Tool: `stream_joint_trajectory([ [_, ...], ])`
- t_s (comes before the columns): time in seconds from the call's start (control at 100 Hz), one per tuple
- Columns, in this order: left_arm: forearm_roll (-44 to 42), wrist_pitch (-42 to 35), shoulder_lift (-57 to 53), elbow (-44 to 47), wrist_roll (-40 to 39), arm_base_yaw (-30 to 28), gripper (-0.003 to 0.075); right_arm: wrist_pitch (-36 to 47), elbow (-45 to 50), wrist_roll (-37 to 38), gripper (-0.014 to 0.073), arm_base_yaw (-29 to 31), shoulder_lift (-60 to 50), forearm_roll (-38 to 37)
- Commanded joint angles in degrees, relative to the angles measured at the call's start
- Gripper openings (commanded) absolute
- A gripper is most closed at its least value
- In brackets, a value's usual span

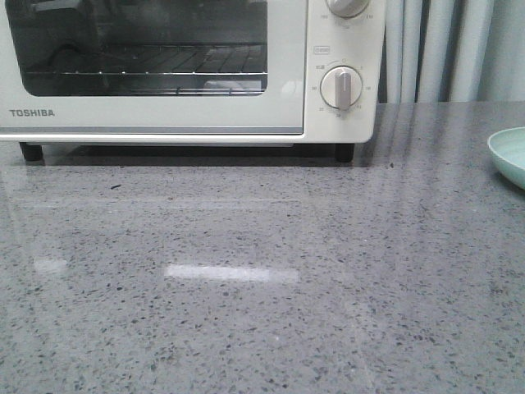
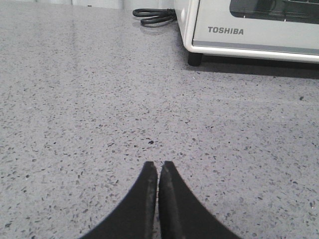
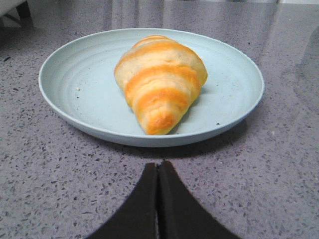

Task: Put bread in oven
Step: 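Move the left gripper up to the toaster oven door handle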

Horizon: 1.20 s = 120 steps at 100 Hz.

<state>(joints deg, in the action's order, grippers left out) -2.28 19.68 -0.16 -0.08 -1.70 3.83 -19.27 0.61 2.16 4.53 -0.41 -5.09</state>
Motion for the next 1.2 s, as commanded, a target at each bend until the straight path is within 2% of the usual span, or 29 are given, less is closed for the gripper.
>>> stream_joint_trajectory([
  [0.0, 0.1, -3.1, -1.8, 1.4, -0.6, -0.2, -0.0021, 1.5, 0.7, -0.2, -0.0069, 0.3, -1.3, -1.3],
  [0.46, 0.1, -4.8, -1.8, 1.4, -0.6, -0.2, -0.0021, 1.5, 0.7, -0.2, -0.0069, 0.3, -1.3, -1.3],
  [0.55, -2.3, -4.9, -1.8, 1.4, -0.5, -0.2, -0.0021, 1.5, 0.7, -0.2, -0.0069, 0.3, -1.3, -1.3],
  [0.71, -1.0, -10.4, -1.8, 1.4, -0.6, -0.2, -0.0021, 3.3, 0.7, -0.2, -0.0069, 0.3, -1.3, -1.3],
  [0.79, -1.0, -15.5, -1.8, 1.4, -0.6, -0.2, -0.0021, 8.4, 0.7, -0.2, -0.0069, 0.3, -1.3, -1.1],
  [0.86, -1.5, -16.9, -1.8, 1.4, -0.4, -0.2, -0.0021, 15.5, 0.7, -0.2, -0.0069, 0.3, -1.3, -1.1],
  [0.97, -8.8, -18.3, -1.8, 1.4, -0.4, -0.2, -0.0021, 28.6, 0.7, -0.2, -0.0069, 0.3, -1.3, -1.1],
  [1.19, -8.8, -20.7, -1.8, 1.4, -0.5, -0.2, -0.0021, 55.0, 0.7, 0.5, -0.0069, 0.3, -1.3, -1.0],
])
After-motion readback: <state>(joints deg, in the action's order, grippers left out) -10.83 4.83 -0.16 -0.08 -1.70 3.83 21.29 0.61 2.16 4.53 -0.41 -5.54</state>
